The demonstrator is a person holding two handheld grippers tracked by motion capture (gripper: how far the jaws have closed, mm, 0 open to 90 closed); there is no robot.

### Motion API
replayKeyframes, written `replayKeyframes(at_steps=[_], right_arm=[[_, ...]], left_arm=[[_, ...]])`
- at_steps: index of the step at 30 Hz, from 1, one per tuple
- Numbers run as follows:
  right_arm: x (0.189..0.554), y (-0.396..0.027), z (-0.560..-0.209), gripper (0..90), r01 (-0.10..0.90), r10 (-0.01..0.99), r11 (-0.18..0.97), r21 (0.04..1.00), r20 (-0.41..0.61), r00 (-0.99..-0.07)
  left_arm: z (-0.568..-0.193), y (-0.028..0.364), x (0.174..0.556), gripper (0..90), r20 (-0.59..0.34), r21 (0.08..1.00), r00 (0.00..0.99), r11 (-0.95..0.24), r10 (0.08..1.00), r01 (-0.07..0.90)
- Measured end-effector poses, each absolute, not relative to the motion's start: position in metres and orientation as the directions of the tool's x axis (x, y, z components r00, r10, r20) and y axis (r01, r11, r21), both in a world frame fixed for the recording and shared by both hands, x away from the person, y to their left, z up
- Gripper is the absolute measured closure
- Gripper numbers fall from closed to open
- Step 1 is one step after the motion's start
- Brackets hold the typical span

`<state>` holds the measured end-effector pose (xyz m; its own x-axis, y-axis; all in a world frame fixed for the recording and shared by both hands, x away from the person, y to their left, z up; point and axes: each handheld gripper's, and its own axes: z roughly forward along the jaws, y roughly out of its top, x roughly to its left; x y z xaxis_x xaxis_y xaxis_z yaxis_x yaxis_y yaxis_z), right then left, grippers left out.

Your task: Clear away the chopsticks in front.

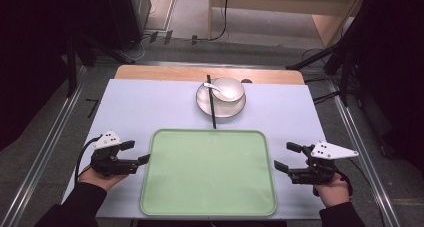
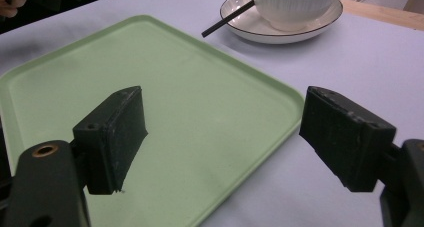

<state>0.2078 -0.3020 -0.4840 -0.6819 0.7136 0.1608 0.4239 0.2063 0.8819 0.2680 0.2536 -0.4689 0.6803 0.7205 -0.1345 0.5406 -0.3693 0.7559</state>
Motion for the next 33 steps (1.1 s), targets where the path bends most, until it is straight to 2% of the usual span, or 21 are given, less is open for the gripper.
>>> replayKeyframes(at_steps=[8, 15, 33], right_arm=[[0.2090, -0.3013, -0.4832, 19.2, 0.419, 0.708, 0.210, 0.883, 0.158, -0.688], [0.2094, -0.3009, -0.4835, 19.2, 0.421, 0.710, 0.210, 0.882, 0.159, -0.686], [0.2090, -0.3007, -0.4840, 19.1, 0.422, 0.710, 0.212, 0.881, 0.157, -0.686]], left_arm=[[-0.4715, 0.2554, 0.2688, 24.3, -0.135, 0.757, 0.686, -0.372, 0.715, 0.537], [-0.4708, 0.2582, 0.2678, 34.9, -0.175, 0.763, 0.683, -0.340, 0.709, 0.549], [-0.4691, 0.2605, 0.2679, 42.1, -0.217, 0.770, 0.676, -0.302, 0.704, 0.562]])
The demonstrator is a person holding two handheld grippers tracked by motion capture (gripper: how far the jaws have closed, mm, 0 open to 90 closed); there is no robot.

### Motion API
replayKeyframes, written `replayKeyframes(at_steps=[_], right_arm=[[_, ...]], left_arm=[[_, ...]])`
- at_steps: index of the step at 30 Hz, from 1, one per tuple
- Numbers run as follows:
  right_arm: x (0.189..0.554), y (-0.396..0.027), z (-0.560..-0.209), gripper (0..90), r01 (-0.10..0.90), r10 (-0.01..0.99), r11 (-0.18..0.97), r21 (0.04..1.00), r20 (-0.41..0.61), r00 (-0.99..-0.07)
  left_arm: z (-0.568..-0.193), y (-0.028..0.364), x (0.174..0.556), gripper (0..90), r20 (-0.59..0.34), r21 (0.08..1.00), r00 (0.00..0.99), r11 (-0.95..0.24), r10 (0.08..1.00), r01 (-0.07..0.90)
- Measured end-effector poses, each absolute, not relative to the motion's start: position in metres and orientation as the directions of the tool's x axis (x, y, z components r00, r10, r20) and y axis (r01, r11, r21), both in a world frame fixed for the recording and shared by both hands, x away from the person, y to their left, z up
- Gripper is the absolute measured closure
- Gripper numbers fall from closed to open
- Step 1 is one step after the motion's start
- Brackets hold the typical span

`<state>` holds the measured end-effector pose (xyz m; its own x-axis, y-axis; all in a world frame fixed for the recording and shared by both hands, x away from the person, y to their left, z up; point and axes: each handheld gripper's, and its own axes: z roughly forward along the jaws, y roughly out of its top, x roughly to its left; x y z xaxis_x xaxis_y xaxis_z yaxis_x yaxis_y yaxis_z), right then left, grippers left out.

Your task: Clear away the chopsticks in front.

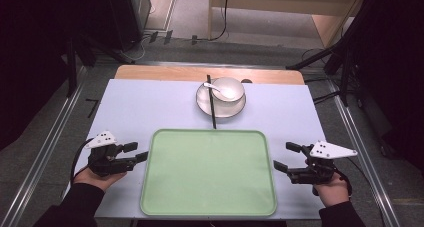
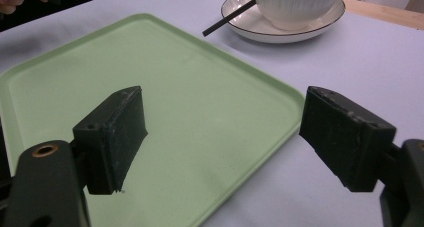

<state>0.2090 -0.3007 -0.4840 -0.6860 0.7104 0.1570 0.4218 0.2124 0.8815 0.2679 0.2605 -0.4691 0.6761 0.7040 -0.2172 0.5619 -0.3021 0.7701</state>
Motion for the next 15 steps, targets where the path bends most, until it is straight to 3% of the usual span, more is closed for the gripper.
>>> replayKeyframes(at_steps=[4, 15], right_arm=[[0.2090, -0.3006, -0.4841, 19.2, 0.422, 0.710, 0.215, 0.881, 0.155, -0.687], [0.2086, -0.2997, -0.4846, 19.1, 0.428, 0.709, 0.217, 0.877, 0.160, -0.687]], left_arm=[[-0.4701, 0.2594, 0.2673, 37.9, -0.176, 0.775, 0.684, -0.329, 0.708, 0.540], [-0.4700, 0.2561, 0.2730, 33.5, -0.220, 0.737, 0.657, -0.318, 0.721, 0.596]])
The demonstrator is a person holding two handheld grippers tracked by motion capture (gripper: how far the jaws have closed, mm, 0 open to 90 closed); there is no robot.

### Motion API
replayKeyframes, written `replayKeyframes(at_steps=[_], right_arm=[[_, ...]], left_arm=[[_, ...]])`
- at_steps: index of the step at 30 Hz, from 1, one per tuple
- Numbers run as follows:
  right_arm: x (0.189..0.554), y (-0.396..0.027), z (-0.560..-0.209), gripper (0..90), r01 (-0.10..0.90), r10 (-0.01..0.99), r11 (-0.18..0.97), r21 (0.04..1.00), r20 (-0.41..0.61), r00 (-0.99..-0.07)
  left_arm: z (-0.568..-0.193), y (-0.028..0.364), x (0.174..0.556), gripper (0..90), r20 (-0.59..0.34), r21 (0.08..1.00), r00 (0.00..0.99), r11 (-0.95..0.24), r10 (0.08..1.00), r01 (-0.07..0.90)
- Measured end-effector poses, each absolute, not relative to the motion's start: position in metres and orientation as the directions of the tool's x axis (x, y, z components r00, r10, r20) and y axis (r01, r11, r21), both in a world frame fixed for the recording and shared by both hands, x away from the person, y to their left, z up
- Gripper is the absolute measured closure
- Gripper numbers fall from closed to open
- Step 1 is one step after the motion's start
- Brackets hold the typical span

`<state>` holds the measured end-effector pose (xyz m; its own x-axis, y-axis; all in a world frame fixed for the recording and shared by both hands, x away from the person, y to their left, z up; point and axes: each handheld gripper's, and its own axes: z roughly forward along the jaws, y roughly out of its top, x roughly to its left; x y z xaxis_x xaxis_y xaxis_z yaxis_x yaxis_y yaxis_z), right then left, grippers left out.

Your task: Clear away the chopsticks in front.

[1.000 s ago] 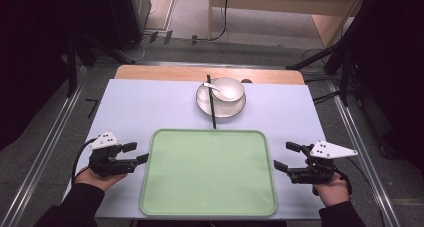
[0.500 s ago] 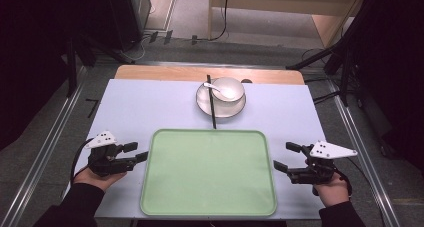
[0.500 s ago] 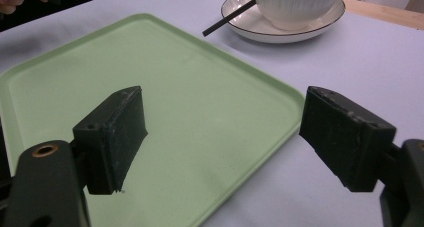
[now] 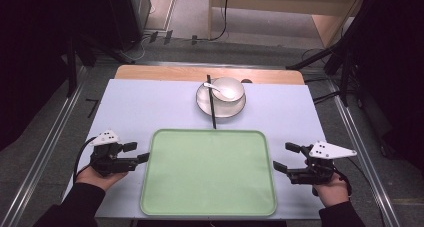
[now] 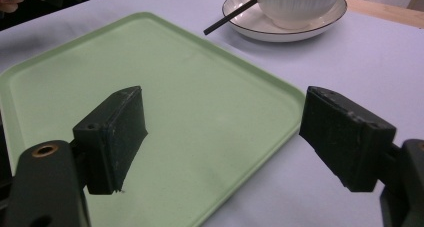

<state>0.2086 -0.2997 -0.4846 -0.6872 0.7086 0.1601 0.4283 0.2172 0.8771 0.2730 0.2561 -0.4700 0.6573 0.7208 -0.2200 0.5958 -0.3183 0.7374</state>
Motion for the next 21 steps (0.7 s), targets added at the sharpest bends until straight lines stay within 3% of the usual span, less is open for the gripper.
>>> replayKeyframes(at_steps=[15, 21], right_arm=[[0.207, -0.301, -0.487, 17.8, 0.403, 0.712, 0.222, 0.888, 0.135, -0.689], [0.208, -0.302, -0.487, 17.8, 0.413, 0.717, 0.214, 0.885, 0.145, -0.682]], left_arm=[[-0.459, 0.240, 0.284, 28.2, -0.267, 0.686, 0.631, -0.317, 0.728, 0.655], [-0.450, 0.232, 0.292, 28.3, -0.241, 0.678, 0.631, -0.337, 0.738, 0.653]])
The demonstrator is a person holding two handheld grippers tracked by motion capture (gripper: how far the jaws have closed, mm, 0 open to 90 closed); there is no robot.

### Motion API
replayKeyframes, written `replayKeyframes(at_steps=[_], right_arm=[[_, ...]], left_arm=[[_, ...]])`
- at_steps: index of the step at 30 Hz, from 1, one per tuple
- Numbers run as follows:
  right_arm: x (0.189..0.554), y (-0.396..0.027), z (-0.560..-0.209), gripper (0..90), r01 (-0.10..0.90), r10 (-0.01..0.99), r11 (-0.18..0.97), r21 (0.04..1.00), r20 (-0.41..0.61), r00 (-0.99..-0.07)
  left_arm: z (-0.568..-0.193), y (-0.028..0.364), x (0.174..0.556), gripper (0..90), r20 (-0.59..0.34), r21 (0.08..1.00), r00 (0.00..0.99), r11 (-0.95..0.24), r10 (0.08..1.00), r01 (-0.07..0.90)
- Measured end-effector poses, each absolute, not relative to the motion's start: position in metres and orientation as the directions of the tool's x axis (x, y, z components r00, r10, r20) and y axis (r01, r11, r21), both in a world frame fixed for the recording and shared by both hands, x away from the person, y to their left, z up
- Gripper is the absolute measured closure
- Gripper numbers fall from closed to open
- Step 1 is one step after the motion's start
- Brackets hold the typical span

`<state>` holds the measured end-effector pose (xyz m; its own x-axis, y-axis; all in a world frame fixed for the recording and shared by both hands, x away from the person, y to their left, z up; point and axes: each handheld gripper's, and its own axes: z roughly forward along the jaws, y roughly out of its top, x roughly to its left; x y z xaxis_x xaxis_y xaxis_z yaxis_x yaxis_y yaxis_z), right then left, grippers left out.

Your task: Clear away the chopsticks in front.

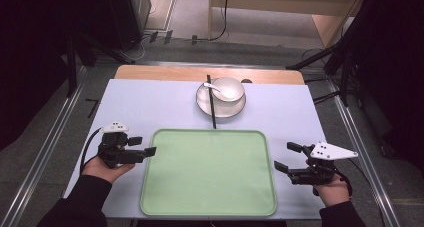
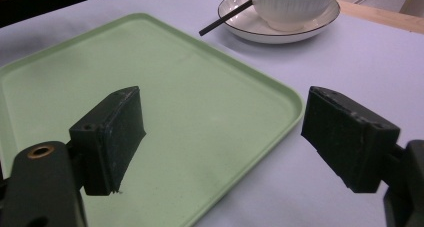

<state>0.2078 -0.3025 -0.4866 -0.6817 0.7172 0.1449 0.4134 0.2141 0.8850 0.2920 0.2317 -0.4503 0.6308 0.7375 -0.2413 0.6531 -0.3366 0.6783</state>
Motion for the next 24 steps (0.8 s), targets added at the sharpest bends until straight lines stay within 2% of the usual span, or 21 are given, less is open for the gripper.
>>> replayKeyframes(at_steps=[24], right_arm=[[0.209, -0.302, -0.486, 17.9, 0.431, 0.722, 0.213, 0.877, 0.156, -0.674]], left_arm=[[-0.416, 0.189, 0.342, 30.1, -0.243, 0.650, 0.616, -0.346, 0.750, 0.677]])
